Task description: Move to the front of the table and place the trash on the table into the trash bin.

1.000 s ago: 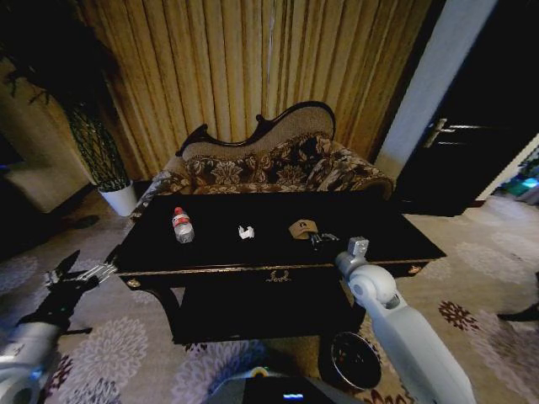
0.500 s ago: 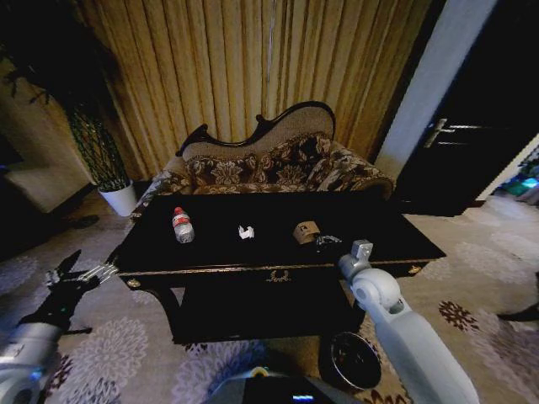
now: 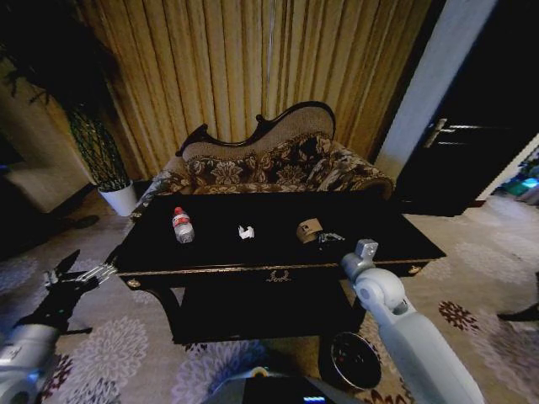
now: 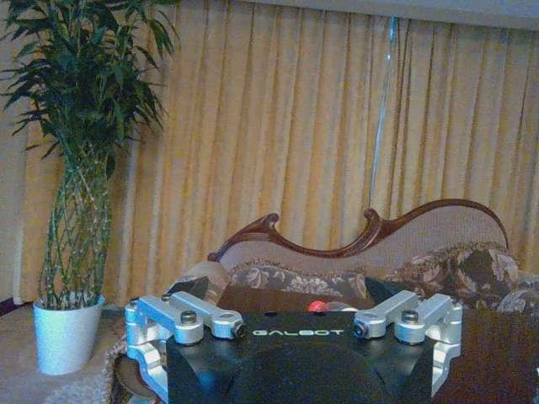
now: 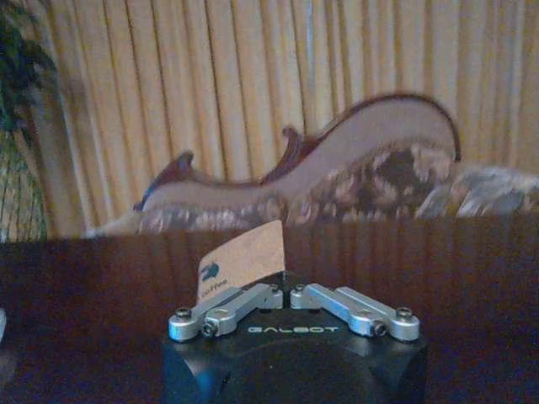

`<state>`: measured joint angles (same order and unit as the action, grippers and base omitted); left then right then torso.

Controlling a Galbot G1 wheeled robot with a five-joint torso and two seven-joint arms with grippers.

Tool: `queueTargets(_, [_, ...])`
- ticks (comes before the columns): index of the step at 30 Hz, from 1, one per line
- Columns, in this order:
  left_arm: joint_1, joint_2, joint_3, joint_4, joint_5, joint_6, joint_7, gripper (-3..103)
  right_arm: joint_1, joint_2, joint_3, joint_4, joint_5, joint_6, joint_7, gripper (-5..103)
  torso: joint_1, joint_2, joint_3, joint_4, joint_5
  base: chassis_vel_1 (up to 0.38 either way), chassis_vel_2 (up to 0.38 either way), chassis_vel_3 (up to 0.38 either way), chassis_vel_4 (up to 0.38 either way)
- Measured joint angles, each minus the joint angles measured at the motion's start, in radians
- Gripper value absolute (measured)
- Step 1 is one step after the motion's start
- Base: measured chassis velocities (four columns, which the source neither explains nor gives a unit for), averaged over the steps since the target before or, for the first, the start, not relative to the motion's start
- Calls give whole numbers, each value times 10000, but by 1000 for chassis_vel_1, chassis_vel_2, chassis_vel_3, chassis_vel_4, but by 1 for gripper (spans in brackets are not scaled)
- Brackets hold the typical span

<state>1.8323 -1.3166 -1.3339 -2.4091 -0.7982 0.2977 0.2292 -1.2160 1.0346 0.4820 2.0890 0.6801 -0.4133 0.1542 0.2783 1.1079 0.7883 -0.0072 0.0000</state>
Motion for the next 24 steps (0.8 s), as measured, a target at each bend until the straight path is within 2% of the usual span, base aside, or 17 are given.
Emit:
queueTargets(7, [63, -21, -5, 68, -12, -183, -1, 100, -314, -135, 482, 191, -487, 622, 34, 0, 0, 1, 0, 0, -1, 0, 0, 0, 0])
queueTargets(9, [65, -69, 48, 170, -66, -645, -53, 100, -487, -246, 715, 183, -613, 881, 221, 0, -1, 0, 0, 0, -1, 0, 0, 0, 0])
queueTargets(12, [103, -79, 22, 238, -192, -867, -66, 100, -593, -263, 942, 163, -590, 912, 339, 0, 0, 0, 0, -1, 0, 0, 0, 0, 0])
queueTargets(24, [87, 107, -182, 350, -528, -926, -174, 100, -1210, -195, 2112, 340, -317, 1003, 355, 0, 0, 0, 0, -1, -1, 0, 0, 0, 0])
